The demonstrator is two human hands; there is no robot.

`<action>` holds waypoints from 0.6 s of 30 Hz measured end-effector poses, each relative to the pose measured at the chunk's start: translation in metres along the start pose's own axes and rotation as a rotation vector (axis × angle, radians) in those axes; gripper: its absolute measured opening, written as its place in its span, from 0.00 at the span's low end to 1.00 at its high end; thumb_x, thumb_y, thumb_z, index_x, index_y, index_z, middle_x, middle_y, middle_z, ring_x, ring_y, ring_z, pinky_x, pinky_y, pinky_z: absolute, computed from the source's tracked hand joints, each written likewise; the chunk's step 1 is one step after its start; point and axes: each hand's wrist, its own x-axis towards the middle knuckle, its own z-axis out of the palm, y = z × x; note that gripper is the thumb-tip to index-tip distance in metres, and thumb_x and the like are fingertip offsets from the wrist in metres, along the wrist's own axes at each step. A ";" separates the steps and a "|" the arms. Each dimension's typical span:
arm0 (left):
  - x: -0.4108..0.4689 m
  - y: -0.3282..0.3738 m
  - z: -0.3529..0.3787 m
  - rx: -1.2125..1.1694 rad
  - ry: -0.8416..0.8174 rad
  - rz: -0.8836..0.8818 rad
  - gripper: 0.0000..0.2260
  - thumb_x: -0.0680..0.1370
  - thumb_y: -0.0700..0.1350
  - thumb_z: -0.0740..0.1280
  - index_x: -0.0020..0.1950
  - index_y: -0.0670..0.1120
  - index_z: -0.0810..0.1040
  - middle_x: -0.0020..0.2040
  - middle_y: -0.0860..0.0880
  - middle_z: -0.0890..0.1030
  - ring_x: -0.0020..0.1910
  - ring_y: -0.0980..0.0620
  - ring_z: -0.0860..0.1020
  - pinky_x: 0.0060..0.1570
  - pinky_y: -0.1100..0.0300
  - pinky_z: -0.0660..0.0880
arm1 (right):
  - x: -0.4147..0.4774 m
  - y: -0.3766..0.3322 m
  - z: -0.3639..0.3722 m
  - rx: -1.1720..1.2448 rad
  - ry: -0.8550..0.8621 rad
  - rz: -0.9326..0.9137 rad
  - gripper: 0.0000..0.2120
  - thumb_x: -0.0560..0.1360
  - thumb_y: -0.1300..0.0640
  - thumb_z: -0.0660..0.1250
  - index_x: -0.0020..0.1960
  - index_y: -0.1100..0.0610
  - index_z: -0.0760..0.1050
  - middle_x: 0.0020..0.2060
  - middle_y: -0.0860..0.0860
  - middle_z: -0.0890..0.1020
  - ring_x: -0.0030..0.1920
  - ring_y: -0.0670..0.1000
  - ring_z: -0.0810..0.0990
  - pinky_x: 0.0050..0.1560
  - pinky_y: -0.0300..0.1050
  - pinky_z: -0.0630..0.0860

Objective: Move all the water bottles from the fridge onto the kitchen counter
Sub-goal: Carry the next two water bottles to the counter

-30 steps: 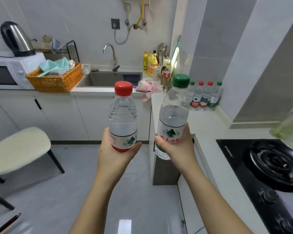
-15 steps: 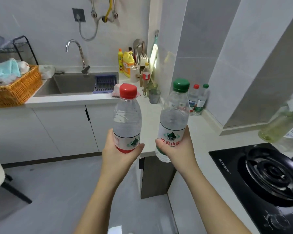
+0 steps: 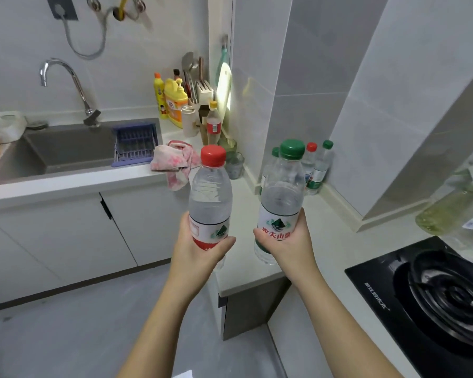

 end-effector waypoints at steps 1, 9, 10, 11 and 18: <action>0.005 -0.004 0.004 -0.009 -0.023 -0.011 0.24 0.71 0.41 0.75 0.59 0.55 0.68 0.49 0.54 0.79 0.43 0.62 0.79 0.39 0.67 0.77 | 0.006 0.005 0.000 -0.007 0.003 0.015 0.30 0.65 0.62 0.79 0.61 0.54 0.68 0.51 0.43 0.79 0.52 0.41 0.79 0.45 0.29 0.74; 0.052 -0.049 0.055 0.063 -0.192 -0.125 0.20 0.73 0.39 0.73 0.58 0.51 0.68 0.50 0.46 0.77 0.39 0.63 0.78 0.39 0.67 0.77 | 0.063 0.076 -0.020 -0.147 0.089 0.183 0.31 0.56 0.47 0.76 0.56 0.47 0.69 0.52 0.50 0.77 0.53 0.53 0.79 0.53 0.55 0.79; 0.058 -0.056 0.065 0.081 -0.189 -0.145 0.21 0.72 0.42 0.75 0.57 0.53 0.68 0.50 0.47 0.77 0.42 0.61 0.79 0.39 0.67 0.77 | 0.071 0.087 -0.024 -0.154 0.085 0.201 0.31 0.55 0.45 0.76 0.55 0.46 0.69 0.52 0.49 0.77 0.52 0.53 0.80 0.54 0.58 0.79; 0.064 -0.063 0.075 0.112 -0.178 -0.162 0.21 0.70 0.46 0.76 0.56 0.56 0.69 0.52 0.49 0.76 0.45 0.59 0.79 0.41 0.66 0.77 | 0.080 0.098 -0.029 -0.160 0.084 0.222 0.31 0.55 0.44 0.76 0.55 0.45 0.69 0.51 0.50 0.78 0.51 0.54 0.80 0.53 0.59 0.79; 0.104 -0.107 0.134 0.228 -0.091 -0.257 0.24 0.63 0.48 0.76 0.56 0.54 0.72 0.52 0.51 0.78 0.49 0.51 0.78 0.48 0.54 0.79 | 0.133 0.144 -0.048 -0.180 0.009 0.314 0.24 0.63 0.58 0.78 0.54 0.52 0.71 0.48 0.49 0.80 0.47 0.52 0.80 0.37 0.37 0.74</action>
